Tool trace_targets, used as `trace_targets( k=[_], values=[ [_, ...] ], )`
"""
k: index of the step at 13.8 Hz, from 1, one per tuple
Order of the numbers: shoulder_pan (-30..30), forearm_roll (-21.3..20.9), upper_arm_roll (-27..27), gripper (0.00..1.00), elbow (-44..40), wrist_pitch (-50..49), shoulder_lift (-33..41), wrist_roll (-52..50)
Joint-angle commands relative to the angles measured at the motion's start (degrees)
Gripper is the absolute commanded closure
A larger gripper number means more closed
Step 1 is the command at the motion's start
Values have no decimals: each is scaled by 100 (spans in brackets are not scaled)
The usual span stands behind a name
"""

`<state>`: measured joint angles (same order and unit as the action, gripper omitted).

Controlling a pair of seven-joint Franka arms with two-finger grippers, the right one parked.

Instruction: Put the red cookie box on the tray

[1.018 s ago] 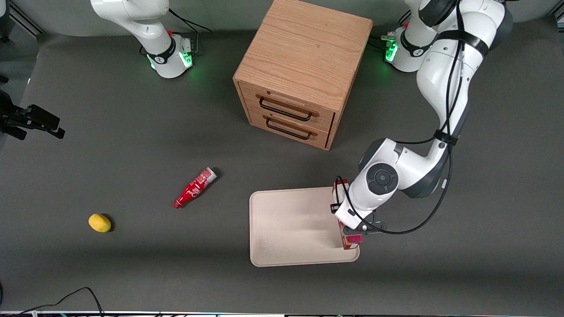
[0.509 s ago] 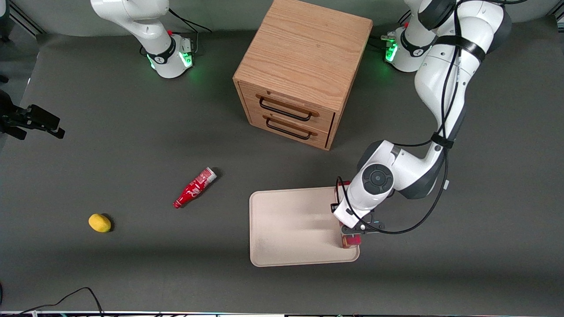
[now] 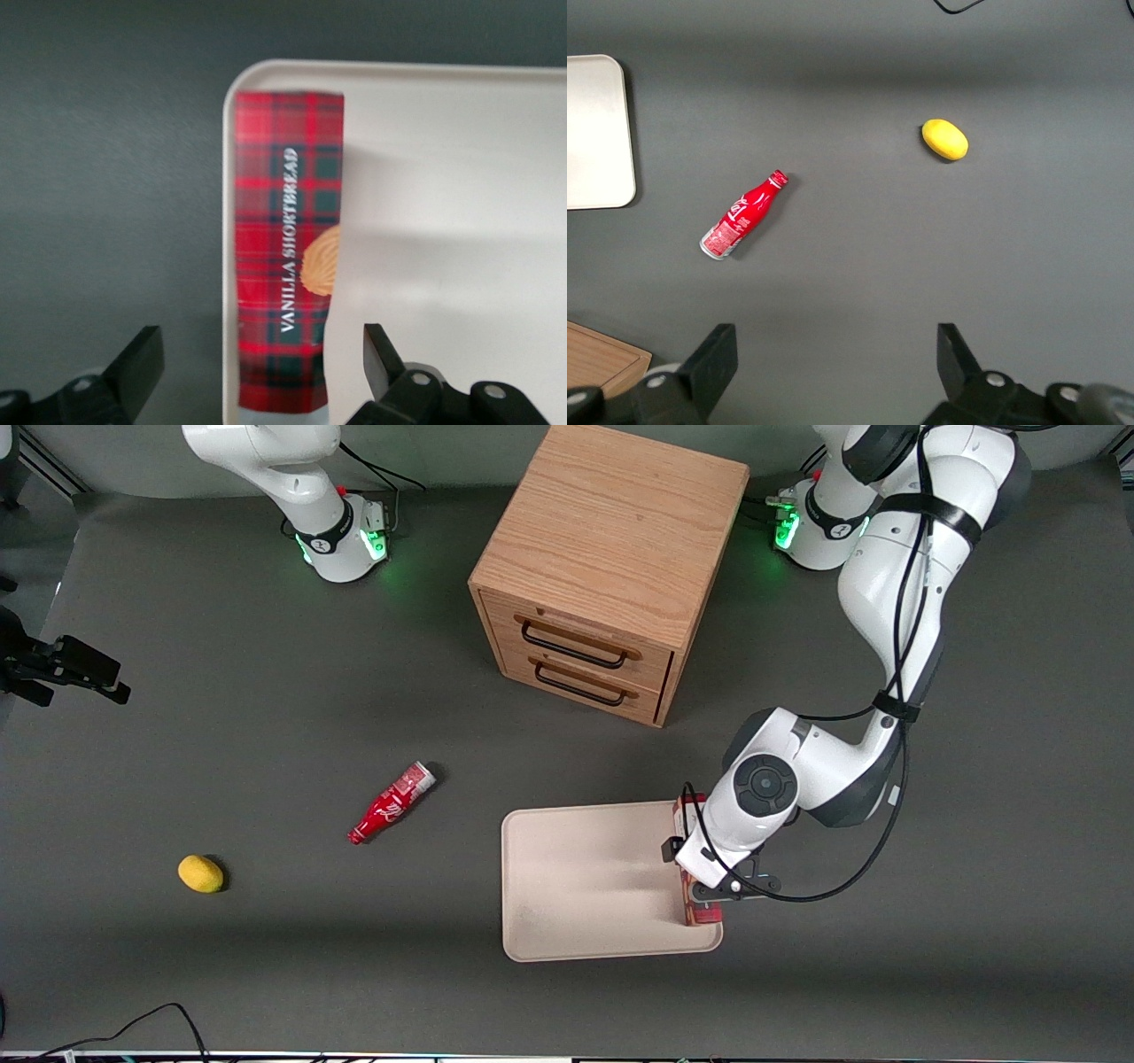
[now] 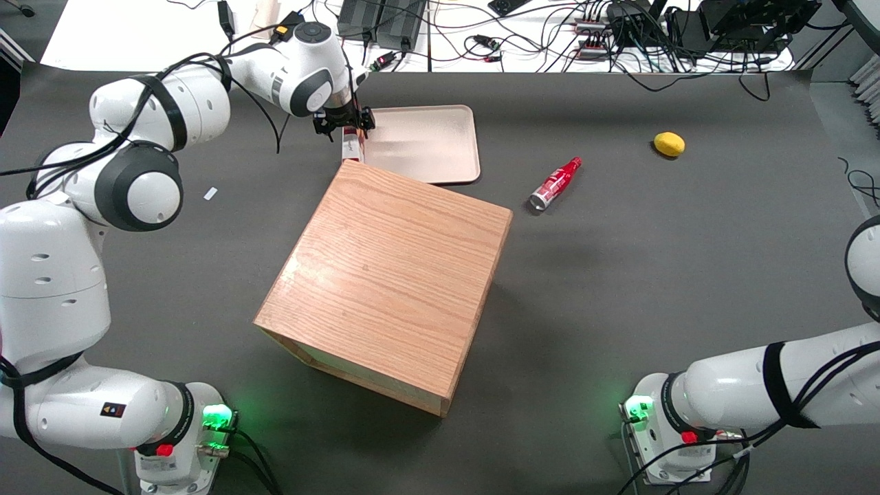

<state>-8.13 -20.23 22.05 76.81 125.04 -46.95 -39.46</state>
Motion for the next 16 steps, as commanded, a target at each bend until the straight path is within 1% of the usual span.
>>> trace_targets(
  k=[1, 2, 4, 6, 7, 9, 10, 12, 13, 16],
  values=[
    [57, 28, 10, 0, -86, -863, 536, -88],
    [92, 46, 19, 0, -61, -1136, 790, -88],
    [407, 483, 19, 0, -26, -1742, 1396, 17],
    [714, 739, 19, 0, 27, -2384, 1959, 472],
    [925, 932, 10, 0, 27, -2674, 2214, 709],
    [1286, 1170, -34, 0, 27, -3324, 2671, 1429],
    [1375, 1345, -251, 0, 27, -3650, 2882, 1868],
    [1210, 1906, -1111, 0, 131, -4178, 3374, 2668],
    [1139, 2048, -1463, 0, 411, -4363, 3742, 3046],
    [1034, 2076, -1948, 0, 1877, -4225, 5043, 3506]
  ],
)
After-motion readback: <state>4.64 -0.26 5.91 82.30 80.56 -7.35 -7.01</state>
